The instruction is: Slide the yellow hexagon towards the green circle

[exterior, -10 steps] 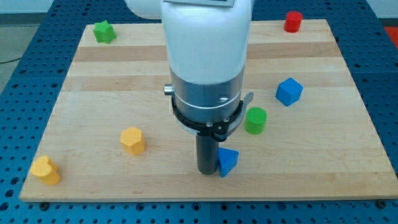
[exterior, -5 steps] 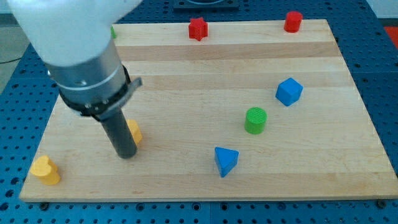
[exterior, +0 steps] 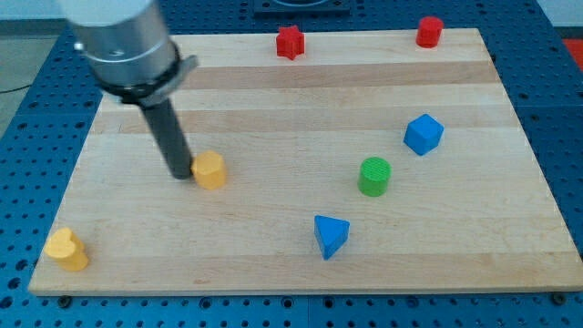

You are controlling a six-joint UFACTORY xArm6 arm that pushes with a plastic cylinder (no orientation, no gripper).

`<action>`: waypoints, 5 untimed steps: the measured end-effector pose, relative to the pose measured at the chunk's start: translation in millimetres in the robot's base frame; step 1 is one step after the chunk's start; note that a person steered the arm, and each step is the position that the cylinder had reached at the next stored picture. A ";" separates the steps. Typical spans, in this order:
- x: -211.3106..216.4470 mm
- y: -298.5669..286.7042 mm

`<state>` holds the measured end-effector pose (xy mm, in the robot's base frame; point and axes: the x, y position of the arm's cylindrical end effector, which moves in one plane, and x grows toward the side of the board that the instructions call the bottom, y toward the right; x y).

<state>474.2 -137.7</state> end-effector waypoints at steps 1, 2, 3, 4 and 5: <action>0.1 40.9; 3.1 65.3; 21.1 68.3; 25.4 85.4; 25.4 117.6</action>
